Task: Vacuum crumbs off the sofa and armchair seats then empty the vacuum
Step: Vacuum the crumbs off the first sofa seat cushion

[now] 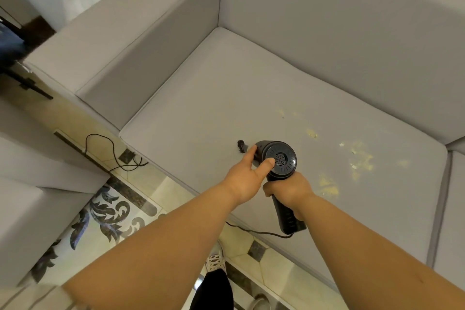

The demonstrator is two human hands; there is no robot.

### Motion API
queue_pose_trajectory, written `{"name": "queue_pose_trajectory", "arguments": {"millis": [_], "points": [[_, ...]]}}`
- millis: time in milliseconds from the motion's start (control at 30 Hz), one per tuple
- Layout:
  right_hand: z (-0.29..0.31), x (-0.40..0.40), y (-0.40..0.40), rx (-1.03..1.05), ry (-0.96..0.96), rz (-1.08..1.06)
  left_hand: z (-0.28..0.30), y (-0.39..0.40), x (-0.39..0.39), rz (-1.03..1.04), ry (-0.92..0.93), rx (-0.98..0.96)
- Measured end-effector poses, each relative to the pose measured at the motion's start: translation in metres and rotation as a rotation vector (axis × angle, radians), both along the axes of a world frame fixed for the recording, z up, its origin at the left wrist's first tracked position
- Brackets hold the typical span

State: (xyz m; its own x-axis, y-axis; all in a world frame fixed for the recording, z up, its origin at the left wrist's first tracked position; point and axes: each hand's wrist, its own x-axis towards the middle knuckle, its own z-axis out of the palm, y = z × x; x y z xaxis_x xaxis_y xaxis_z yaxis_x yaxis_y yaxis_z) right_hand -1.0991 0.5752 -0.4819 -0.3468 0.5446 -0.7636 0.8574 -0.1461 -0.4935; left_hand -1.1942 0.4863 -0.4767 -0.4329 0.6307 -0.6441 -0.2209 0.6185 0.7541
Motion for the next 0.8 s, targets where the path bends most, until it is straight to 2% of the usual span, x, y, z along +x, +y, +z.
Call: {"name": "queue_pose_trajectory", "arguments": {"millis": [800], "points": [[0.004,0.123,-0.025,-0.066,0.012,0.041,0.005,-0.031,0.127,0.012,0.001,-0.008]]}}
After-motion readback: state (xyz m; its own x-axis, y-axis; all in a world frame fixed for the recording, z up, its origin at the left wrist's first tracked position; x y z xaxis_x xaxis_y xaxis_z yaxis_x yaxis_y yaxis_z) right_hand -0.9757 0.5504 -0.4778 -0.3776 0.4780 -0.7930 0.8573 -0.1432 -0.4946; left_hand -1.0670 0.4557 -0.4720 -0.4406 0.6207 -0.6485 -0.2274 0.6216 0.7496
